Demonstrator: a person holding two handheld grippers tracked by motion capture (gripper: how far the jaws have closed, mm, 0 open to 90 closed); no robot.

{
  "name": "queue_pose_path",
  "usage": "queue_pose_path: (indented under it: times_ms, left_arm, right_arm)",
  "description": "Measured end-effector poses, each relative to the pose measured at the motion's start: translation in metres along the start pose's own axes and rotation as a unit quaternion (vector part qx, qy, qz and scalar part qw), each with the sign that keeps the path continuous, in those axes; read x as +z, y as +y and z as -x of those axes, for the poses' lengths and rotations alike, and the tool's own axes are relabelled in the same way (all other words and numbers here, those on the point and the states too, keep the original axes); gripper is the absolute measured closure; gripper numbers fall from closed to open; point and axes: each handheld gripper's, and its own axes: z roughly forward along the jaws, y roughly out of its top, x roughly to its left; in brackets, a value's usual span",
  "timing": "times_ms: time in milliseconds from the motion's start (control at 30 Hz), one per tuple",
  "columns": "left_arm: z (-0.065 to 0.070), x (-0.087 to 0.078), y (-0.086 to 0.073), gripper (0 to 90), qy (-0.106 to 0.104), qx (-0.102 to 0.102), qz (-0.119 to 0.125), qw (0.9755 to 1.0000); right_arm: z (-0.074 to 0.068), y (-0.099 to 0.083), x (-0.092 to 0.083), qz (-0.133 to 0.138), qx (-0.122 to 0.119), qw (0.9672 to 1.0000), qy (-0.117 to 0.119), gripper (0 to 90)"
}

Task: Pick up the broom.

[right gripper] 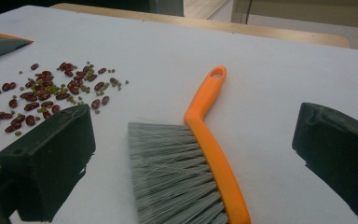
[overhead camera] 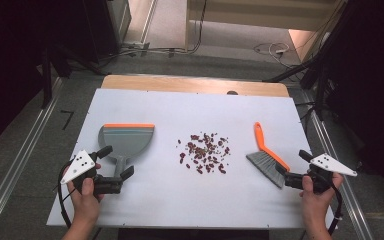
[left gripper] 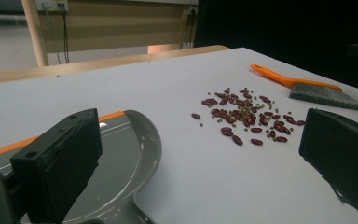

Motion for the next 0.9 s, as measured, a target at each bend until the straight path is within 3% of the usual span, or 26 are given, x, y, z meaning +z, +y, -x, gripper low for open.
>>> queue_pose_path:
  times_ms: [333,533,767,900]
  left_arm:
    - [0.0,0.003,-0.001,0.0,-0.001,0.002,-0.007,1.0]
    - [0.003,0.008,-0.002,0.0,-0.009,0.007,-0.021,0.9997]
    - [0.008,0.012,0.001,0.0,-0.01,0.016,-0.025,0.9995]
    - [0.007,0.011,0.003,0.0,-0.008,0.001,-0.02,0.9998]
  right_arm:
    - [-0.007,0.015,0.002,0.003,-0.006,0.9999,0.012,0.0]
    - [-0.012,0.028,0.008,-0.011,-0.001,0.9998,0.018,0.0]
    - [-0.012,0.048,0.033,-0.047,-0.016,0.9986,0.017,0.0]
    - [-0.012,0.06,0.047,-0.067,-0.02,0.9975,0.013,0.0]
